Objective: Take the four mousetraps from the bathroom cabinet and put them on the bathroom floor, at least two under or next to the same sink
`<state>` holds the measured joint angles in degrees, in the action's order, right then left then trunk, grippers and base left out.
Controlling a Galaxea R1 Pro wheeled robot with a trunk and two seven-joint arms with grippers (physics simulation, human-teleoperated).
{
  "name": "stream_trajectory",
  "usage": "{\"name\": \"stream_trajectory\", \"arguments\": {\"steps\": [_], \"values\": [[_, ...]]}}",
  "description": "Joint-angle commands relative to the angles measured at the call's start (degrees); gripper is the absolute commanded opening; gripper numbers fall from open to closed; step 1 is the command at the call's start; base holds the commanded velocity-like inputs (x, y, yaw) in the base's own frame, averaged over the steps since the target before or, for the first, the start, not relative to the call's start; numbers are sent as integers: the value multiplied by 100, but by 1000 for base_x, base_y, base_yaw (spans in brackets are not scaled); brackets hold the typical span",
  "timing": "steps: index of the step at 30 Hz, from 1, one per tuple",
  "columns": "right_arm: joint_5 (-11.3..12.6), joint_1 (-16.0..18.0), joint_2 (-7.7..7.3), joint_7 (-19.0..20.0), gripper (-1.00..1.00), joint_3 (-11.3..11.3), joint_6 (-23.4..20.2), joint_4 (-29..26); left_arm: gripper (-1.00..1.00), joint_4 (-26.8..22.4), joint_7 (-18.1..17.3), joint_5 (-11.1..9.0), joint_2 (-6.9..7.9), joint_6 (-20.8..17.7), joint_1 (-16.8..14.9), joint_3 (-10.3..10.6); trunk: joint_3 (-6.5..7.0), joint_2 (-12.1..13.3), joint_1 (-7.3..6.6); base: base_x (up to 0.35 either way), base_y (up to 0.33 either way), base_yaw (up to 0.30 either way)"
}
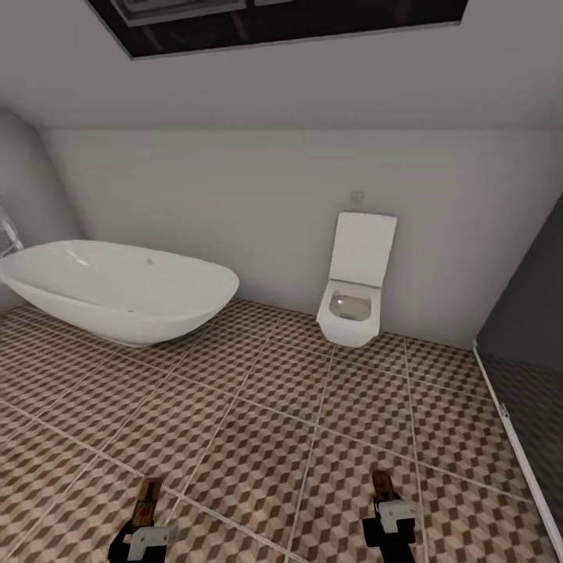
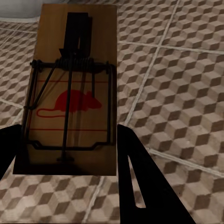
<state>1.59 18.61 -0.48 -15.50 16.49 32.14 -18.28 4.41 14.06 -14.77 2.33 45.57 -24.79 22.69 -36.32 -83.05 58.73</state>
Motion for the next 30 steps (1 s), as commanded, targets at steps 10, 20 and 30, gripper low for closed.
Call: {"name": "stream_trajectory", "arguments": {"steps": [10,20,30], "values": [[26,4,-5,-32,-100,47,12,0,-100,22,9,-23,-4,22,-9,51,-5,-3,0,0,0,288],[26,4,-5,-32,-100,47,12,-3,-100,24,9,-24,-4,22,-9,51,-5,-3,0,0,0,288],[26,4,-5,-32,-100,49,10,0,-100,23,9,-24,-4,22,-9,51,-5,-3,0,0,0,288]]}}
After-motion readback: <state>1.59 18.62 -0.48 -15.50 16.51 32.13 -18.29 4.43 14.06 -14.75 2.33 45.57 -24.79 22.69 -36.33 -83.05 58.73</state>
